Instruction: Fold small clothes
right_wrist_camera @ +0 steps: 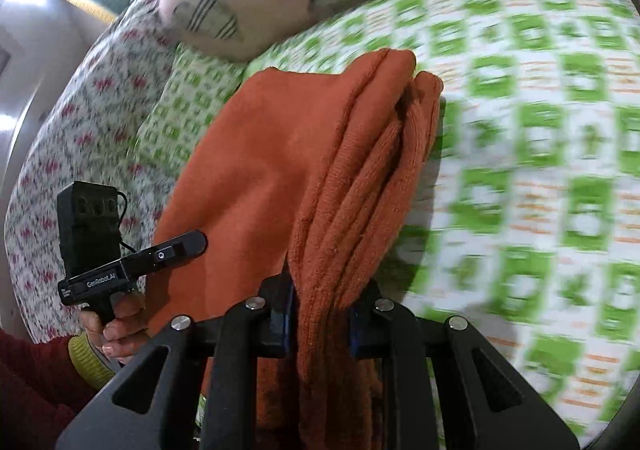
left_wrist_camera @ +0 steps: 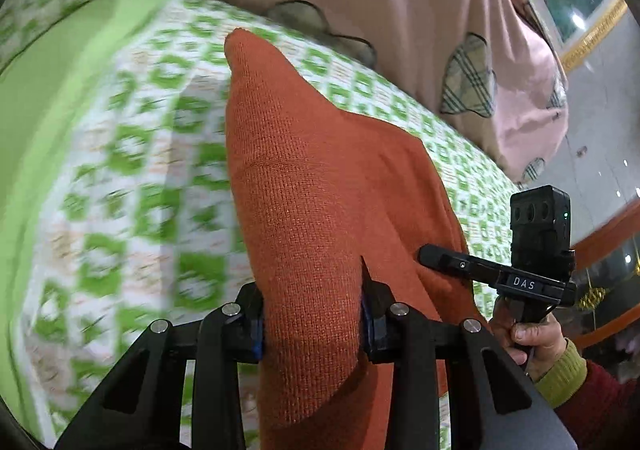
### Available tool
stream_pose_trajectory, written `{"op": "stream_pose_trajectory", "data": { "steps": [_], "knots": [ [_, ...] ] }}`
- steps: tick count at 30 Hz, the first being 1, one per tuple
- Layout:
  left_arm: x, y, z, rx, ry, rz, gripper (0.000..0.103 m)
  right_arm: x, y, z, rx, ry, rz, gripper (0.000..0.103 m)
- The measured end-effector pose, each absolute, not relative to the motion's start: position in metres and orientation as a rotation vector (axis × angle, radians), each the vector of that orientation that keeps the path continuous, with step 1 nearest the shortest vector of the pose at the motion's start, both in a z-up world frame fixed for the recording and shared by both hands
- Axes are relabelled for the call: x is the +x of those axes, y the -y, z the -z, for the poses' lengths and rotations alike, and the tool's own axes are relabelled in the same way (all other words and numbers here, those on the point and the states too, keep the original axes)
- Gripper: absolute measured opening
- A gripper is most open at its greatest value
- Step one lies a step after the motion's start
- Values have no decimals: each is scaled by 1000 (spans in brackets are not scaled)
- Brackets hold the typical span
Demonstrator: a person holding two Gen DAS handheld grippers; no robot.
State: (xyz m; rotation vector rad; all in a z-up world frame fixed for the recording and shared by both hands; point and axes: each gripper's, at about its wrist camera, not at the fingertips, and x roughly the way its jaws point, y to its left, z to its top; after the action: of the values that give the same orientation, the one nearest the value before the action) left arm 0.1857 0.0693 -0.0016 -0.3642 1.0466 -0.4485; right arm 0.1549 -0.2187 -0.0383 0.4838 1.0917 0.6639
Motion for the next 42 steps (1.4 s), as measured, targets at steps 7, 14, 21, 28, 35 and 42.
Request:
{"op": "stream_pose_trajectory", "data": {
  "steps": [7,14,21,28,35,42],
  "knots": [
    [172,-100,41,-416,-1118,382,42,161,190,62,437,-1174,-605,22],
    [174,-107,41,-387,-1149,362,51,162,198,57,396,-1191,-491,43],
    [184,-129,24,-399,-1111,338,60,163,217,3,393,-1032,-396,49],
    [203,-127,30,-409,-1126,295,60,186,184,24,313,-1114,-397,24],
    [212,-116,29,-386,-1133,287,60,186,202,8,373,-1032,-403,5],
    [226,-108,38,-348,-1168,236,62,192,216,14,358,-1040,-351,5]
  ]
}}
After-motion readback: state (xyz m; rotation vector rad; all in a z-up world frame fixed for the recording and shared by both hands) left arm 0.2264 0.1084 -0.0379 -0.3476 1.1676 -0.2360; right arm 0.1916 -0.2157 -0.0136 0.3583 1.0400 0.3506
